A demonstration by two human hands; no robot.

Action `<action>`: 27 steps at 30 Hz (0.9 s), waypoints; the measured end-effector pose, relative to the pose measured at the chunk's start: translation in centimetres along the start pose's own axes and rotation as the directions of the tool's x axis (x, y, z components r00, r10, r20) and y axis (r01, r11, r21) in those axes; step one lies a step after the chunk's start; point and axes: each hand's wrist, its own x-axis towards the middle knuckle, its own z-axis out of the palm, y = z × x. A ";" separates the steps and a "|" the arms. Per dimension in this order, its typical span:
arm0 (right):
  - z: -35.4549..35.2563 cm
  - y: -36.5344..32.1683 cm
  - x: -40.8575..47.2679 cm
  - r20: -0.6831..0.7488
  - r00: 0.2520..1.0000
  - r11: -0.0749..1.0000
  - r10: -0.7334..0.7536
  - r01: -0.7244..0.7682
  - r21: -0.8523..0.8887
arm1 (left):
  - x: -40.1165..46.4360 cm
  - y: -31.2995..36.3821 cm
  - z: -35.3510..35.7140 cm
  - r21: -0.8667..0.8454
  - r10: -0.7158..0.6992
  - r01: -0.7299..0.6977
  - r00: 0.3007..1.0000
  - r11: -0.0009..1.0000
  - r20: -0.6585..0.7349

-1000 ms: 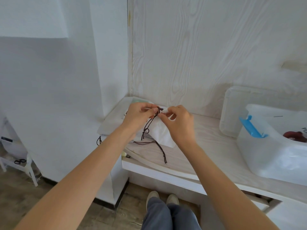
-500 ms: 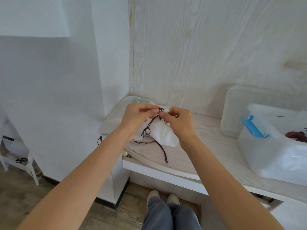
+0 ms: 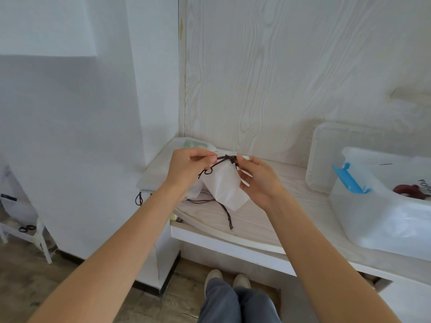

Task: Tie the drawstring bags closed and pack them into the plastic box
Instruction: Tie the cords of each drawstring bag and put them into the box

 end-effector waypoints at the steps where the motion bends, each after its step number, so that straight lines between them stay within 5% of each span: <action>1: 0.0 0.1 0.0 0.003 1.000 1.000 0.001 -0.001 0.000 | 0.0 -0.1 0.0 0.006 -0.002 0.002 1.000 1.000 -0.004; 9: -0.5 0.1 0.3 -0.010 0.999 0.999 -0.039 0.039 0.009 | 0.4 -0.2 -0.5 0.066 -0.010 0.014 0.998 0.998 -0.062; 16: -0.8 0.2 0.4 -0.022 0.987 0.892 0.157 -0.132 0.433 | 0.8 -0.9 -0.5 0.084 -0.019 0.031 0.991 0.996 -0.134; 19: -1.2 0.4 0.5 -0.037 0.984 0.869 0.176 -0.138 0.475 | 0.7 -1.0 -0.3 0.060 -0.052 0.059 0.992 0.996 -0.114; 23: -1.5 0.2 0.8 -0.083 0.996 0.995 -0.022 0.030 0.096 | 1.1 -0.9 -0.2 0.013 -0.087 0.089 0.988 0.996 -0.131; 27: -1.1 0.7 0.7 0.040 0.995 0.921 -0.094 0.102 -0.375 | 1.4 -1.2 0.2 -0.076 -0.135 0.127 0.985 0.989 -0.108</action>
